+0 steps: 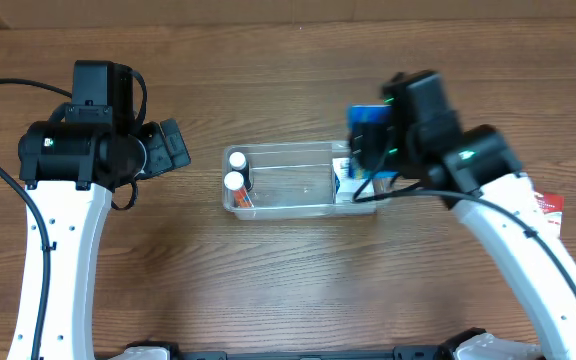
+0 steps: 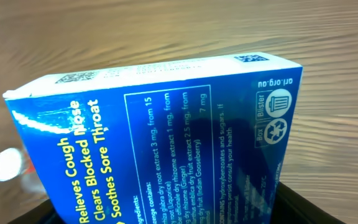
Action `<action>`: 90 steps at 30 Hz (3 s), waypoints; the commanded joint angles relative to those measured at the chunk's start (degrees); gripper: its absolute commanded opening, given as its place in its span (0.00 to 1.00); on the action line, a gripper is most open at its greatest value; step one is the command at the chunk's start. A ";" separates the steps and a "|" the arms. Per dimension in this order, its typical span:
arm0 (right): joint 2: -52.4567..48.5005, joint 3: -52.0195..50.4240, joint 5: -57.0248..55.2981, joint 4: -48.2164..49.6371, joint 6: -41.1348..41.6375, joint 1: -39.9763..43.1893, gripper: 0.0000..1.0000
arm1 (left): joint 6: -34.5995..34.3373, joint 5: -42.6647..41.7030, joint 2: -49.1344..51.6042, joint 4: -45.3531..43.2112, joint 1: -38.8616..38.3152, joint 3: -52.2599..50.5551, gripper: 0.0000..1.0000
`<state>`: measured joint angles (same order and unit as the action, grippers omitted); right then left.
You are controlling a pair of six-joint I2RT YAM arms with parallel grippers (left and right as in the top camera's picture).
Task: Pack container
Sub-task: 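Place the blue box into the container's middle, then move the right gripper to the red box and grasp it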
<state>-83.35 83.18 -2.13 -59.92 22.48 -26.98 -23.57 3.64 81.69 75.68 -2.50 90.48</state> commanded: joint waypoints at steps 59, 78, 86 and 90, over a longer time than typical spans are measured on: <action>-16.46 3.23 -3.74 -11.32 -11.80 59.87 1.00 | 2.91 -0.09 0.33 0.48 0.24 0.66 1.00; -20.72 2.36 -3.78 -7.26 -13.57 60.17 1.00 | 3.28 -0.09 0.33 0.48 0.24 0.66 1.00; -21.14 2.34 -2.67 -9.79 -8.35 60.17 1.00 | 3.28 -0.09 0.33 0.48 0.24 0.66 1.00; -21.14 2.34 2.36 -11.26 -12.68 60.17 1.00 | 3.28 -0.09 0.33 0.35 0.24 0.66 1.00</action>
<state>-103.98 85.54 -4.43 -71.11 12.78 32.97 -21.85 3.64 81.69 76.27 -2.50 90.48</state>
